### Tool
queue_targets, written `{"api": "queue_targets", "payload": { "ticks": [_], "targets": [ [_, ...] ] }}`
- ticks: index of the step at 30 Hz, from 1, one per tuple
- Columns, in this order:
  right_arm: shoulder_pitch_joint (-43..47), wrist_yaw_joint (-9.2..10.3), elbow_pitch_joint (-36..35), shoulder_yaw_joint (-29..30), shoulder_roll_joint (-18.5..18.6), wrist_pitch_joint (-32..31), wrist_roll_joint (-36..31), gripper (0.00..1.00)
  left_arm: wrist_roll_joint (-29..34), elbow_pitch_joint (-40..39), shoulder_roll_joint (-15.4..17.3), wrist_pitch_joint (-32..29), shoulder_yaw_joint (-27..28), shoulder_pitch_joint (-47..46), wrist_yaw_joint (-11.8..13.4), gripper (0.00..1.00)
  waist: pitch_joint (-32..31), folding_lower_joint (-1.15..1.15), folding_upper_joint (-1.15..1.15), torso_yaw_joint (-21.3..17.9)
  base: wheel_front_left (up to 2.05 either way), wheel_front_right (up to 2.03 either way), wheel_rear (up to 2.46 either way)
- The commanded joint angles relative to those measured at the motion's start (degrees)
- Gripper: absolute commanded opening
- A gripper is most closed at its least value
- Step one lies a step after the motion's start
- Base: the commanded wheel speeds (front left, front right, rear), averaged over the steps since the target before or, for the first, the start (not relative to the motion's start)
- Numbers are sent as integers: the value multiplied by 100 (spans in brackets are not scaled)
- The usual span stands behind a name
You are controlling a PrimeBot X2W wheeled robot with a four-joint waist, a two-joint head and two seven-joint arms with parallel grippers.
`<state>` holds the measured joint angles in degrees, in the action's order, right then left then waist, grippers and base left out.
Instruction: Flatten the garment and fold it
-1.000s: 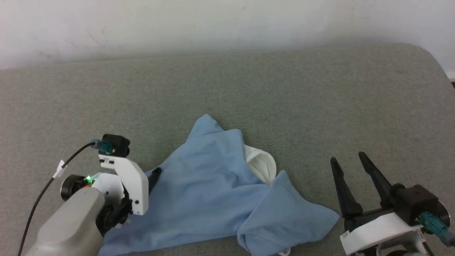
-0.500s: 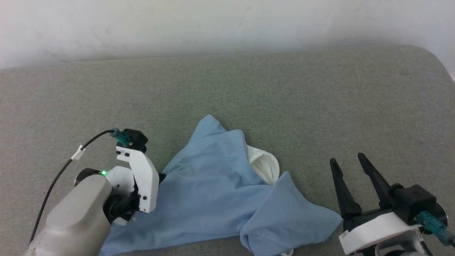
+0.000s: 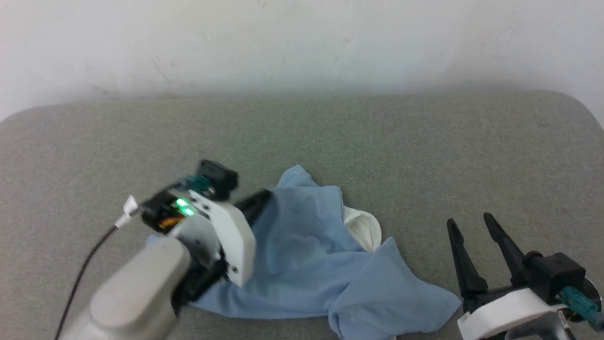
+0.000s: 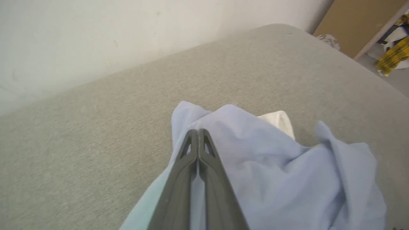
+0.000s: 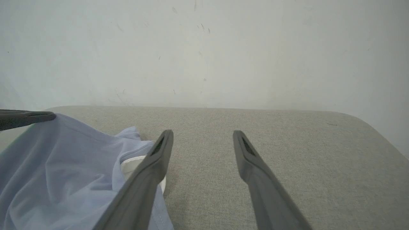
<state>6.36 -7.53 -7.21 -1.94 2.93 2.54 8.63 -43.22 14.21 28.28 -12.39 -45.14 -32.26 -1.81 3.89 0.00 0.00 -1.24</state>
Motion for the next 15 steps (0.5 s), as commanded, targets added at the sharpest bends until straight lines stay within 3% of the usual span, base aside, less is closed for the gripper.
{"api": "queue_targets", "payload": {
  "ticks": [1, 7, 15],
  "targets": [
    [51, 4, -3, 1, -5, -5, 31, 100, 47, -261, 11, -28, -103, 241, 58, 0, -141, 0, 0, 97, 0, 0, 0],
    [165, 4, -5, -13, -5, -47, 45, 100, -80, -1537, -43, -671, -953, 1174, -1, 0, -313, 0, 0, 175, 0, 0, 0],
    [223, 4, -12, -61, -5, -136, 41, 100, -335, -1860, -191, -1261, -1852, 1913, -206, 0, -478, 0, 0, 199, 0, 0, 0]
  ]
}}
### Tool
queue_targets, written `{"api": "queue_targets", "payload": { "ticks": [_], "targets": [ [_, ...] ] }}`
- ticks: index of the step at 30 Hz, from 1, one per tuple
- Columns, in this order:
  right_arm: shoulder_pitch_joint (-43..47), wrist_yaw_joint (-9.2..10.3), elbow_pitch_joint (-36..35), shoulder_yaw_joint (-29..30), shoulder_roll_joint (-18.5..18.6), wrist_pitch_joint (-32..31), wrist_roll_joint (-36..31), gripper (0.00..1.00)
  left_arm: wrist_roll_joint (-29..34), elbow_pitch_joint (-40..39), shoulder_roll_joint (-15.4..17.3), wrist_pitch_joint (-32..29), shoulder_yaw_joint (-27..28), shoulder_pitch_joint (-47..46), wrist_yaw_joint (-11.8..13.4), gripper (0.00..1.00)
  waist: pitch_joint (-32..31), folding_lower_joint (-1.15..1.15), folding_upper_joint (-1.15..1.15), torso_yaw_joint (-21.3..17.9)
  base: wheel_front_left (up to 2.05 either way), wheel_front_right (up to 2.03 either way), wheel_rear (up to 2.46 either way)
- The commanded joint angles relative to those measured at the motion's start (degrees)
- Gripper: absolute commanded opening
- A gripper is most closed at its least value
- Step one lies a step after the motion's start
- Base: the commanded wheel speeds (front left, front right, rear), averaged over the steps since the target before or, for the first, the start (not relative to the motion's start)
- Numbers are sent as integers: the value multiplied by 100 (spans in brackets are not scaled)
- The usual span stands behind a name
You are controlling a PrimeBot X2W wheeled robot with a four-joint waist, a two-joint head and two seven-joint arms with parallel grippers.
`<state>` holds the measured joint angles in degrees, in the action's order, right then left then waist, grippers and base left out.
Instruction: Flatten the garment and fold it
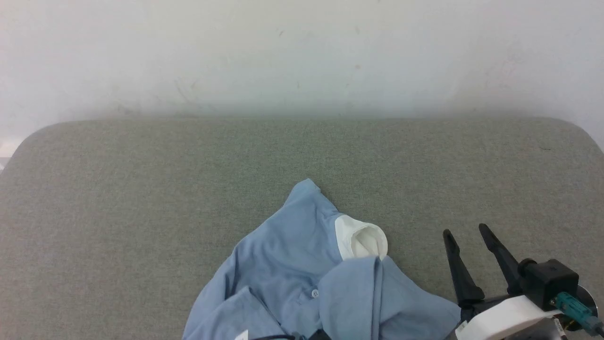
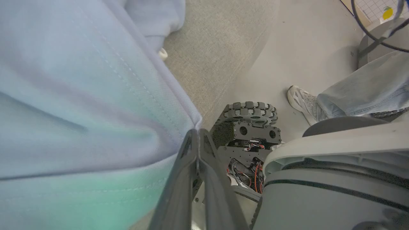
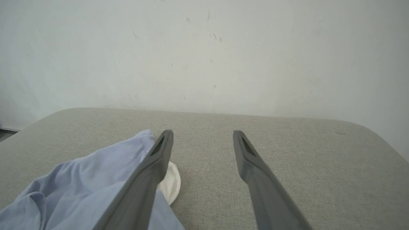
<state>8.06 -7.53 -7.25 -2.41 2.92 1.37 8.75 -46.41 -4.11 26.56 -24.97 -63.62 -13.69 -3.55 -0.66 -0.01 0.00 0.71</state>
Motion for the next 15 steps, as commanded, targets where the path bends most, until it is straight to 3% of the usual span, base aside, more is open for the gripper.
{"api": "queue_targets", "payload": {
  "ticks": [1, 2, 12, 15],
  "targets": [
    [65, 4, -18, -16, -4, -29, 26, 100, -29, -45, -19, -6, -33, 100, -30, 49, -36, 1, 0, 2, 0, 0, 0],
    [76, 4, -32, -14, -4, -39, 23, 100, -19, -65, -14, 37, -16, 122, 1, 100, -43, 1, 0, 0, 0, 0, 0],
    [123, 4, -192, 56, -4, -99, 8, 100, 438, -172, 69, 1374, 1382, -506, 874, 100, 38, 1, 0, -104, 0, 0, 0],
    [65, 4, -227, 46, -4, -98, 8, 100, 472, 213, 29, 1487, 1648, -859, 944, 100, 166, 1, 0, -160, 0, 0, 0]
  ]
}}
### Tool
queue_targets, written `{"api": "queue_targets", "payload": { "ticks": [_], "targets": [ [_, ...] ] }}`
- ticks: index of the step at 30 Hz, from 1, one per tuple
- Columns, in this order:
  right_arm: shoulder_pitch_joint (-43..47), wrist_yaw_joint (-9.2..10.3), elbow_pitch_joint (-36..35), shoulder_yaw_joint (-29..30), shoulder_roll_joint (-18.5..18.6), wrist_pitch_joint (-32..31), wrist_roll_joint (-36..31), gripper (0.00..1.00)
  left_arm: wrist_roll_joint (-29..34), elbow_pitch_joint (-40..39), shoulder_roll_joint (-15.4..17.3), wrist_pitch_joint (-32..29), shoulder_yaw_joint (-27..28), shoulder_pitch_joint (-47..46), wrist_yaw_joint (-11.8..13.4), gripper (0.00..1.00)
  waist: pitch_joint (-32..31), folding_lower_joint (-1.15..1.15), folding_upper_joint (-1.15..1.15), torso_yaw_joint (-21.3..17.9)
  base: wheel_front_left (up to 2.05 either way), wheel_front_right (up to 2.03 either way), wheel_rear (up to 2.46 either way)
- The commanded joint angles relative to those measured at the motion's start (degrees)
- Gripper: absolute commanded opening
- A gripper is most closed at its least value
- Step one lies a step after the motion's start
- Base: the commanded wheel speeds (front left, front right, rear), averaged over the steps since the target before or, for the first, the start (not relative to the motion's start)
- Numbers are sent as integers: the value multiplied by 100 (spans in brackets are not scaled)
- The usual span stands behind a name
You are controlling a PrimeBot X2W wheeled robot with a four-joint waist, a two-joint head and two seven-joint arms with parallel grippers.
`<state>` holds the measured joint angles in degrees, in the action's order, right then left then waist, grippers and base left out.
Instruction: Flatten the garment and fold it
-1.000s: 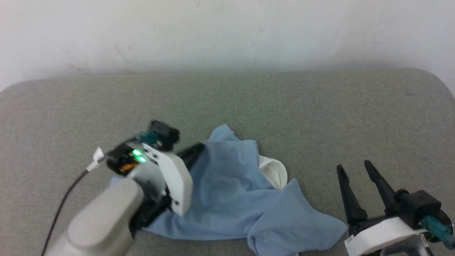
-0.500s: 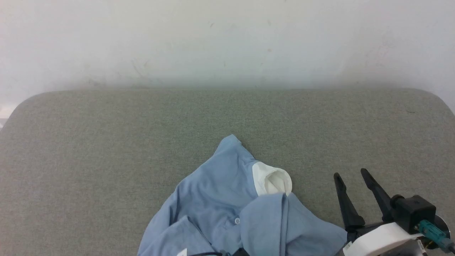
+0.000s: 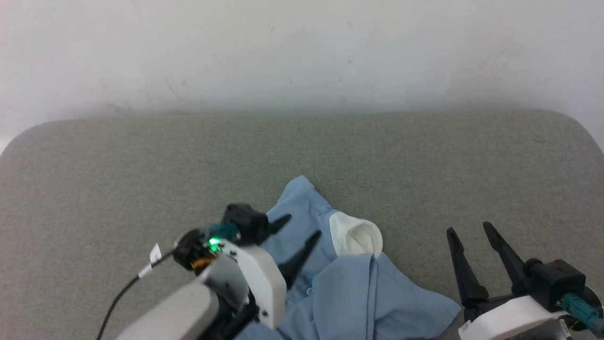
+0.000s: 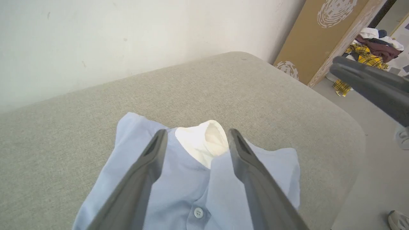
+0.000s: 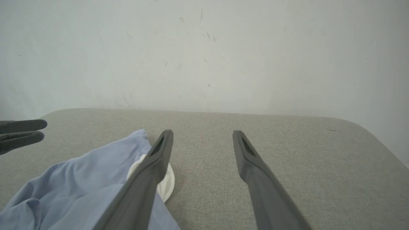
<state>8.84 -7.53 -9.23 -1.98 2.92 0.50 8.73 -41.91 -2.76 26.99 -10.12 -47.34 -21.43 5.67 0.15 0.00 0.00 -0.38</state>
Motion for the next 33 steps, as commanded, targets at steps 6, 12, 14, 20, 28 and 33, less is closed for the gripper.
{"api": "queue_targets", "payload": {
  "ticks": [6, 12, 14, 20, 28, 33],
  "targets": [
    [-195, 4, -7, -54, -4, 27, 8, 100, -175, 1598, -197, -255, 240, -755, -90, 100, 394, 0, 0, -281, 0, 0, 0],
    [-255, 4, 88, -90, -4, 98, 88, 100, -425, 2759, -272, -736, 167, -1040, -409, 100, 548, 0, 0, -483, 0, 0, 0],
    [-251, 4, 122, -68, -4, 108, 78, 100, -421, 3117, -306, -896, 68, -1123, -518, 100, 588, 0, 0, -513, 0, 0, 0],
    [-325, 4, 170, -66, -4, 129, 76, 100, -366, 3927, -460, -1375, -264, -1272, -772, 100, 658, 0, 0, -557, 0, 0, 0],
    [-349, 4, 187, -53, -4, 136, 159, 100, -667, 4261, -722, -1050, -37, -1465, -971, 0, 648, 0, 0, -457, 0, 0, 0],
    [-342, 4, 189, -46, -4, 134, 150, 100, -901, 4241, -587, -106, 657, -1684, -687, 0, 619, 0, 0, -369, 0, 0, 0]
  ]
}}
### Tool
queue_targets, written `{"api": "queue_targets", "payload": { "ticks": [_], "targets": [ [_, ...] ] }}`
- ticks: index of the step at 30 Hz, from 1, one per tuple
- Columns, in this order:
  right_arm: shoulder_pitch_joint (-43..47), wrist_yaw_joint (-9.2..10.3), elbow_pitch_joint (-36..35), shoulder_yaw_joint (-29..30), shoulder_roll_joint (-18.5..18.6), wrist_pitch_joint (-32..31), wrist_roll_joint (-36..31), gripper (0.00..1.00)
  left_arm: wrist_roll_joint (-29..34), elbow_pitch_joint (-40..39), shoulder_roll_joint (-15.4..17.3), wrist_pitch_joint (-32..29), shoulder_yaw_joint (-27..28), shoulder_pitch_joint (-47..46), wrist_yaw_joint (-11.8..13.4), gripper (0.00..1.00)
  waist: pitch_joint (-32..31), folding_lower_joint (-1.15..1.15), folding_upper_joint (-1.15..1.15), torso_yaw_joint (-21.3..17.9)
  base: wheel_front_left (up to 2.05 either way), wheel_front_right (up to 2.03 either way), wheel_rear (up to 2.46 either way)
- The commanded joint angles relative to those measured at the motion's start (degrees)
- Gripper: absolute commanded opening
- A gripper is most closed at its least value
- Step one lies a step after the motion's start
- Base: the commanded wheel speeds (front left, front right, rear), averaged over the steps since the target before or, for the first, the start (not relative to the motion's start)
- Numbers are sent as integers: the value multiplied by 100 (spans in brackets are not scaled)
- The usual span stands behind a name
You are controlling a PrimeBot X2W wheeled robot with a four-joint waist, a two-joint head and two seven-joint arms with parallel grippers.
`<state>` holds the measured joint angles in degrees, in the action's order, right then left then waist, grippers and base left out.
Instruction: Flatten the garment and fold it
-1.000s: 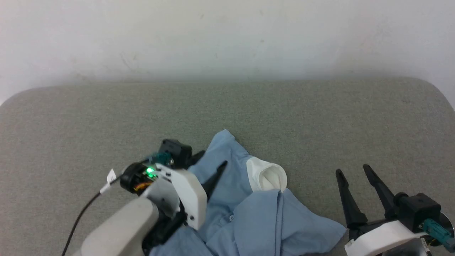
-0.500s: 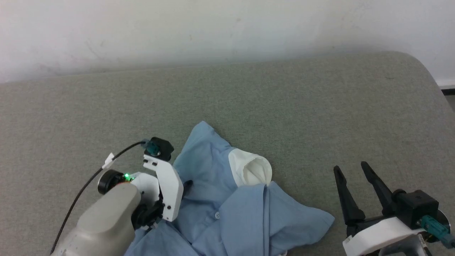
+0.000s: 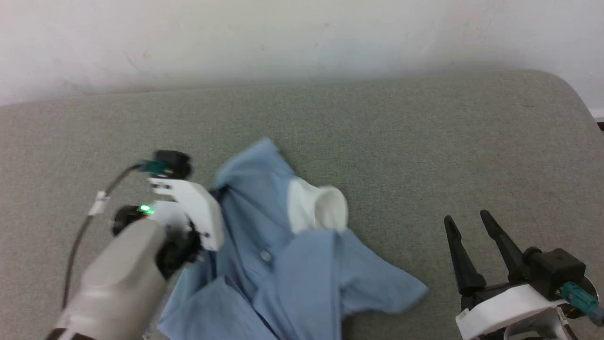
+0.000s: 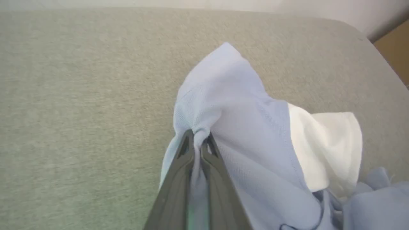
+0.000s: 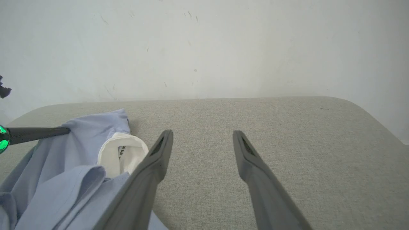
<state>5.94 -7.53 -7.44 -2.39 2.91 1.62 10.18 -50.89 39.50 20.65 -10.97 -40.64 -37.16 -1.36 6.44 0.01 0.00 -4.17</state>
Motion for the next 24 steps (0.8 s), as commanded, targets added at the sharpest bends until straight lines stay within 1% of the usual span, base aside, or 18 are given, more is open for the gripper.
{"api": "queue_targets", "payload": {
  "ticks": [1, 5, 7, 9, 10, 11, 13, 18, 20, 22, 24],
  "targets": [
    [-49, 4, 11, -1, -3, 20, -4, 100, -61, 1, 134, 129, 130, -101, 76, 0, -17, -1, 0, 22, 0, 0, 0],
    [-16, 4, 25, 26, -3, 16, -20, 100, -303, -11, 518, 515, 594, 190, 346, 0, -47, -1, 0, 72, 0, 0, 0],
    [0, 4, 43, 40, -3, 14, -31, 100, -404, -30, 652, 634, 738, 460, 489, 0, -57, -1, 0, 105, 0, 0, 0],
    [1, 4, 60, 41, -3, 7, -40, 100, -489, -66, 696, 740, 815, 737, 567, 0, -50, -1, 0, 141, 0, 0, 0],
    [-5, 4, 69, 39, -3, 2, -42, 100, -508, -107, 688, 812, 833, 867, 614, 74, -48, -1, 0, 162, 0, 0, 0],
    [-17, 4, 73, 37, -3, 1, -44, 100, -496, -159, 688, 920, 845, 972, 659, 100, -44, -1, 0, 182, 0, 0, 0],
    [-39, 4, 84, 30, -3, -9, -53, 100, -437, -300, 671, 1204, 852, 1154, 705, 100, -56, -1, 0, 222, 0, 0, 0],
    [-44, 4, 117, 1, -3, -60, -120, 100, -87, -826, 610, 2250, 877, 1542, 896, 100, -165, -1, 0, 318, 0, 0, 0],
    [-38, 4, 127, -22, -3, -89, -138, 100, 93, -1094, 609, 2466, 914, 1693, 977, 100, -225, -1, 0, 352, 0, 0, 0],
    [-26, 4, 138, -34, -3, -119, -155, 100, 318, -1414, 611, 2559, 977, 1857, 1065, 100, -278, -1, 0, 391, 0, 0, 0],
    [-24, 4, 167, -60, -3, -151, -176, 100, 611, -1812, 598, 2588, 1127, 2052, 1210, 100, -333, -1, 0, 423, 0, 0, 0]
  ]
}}
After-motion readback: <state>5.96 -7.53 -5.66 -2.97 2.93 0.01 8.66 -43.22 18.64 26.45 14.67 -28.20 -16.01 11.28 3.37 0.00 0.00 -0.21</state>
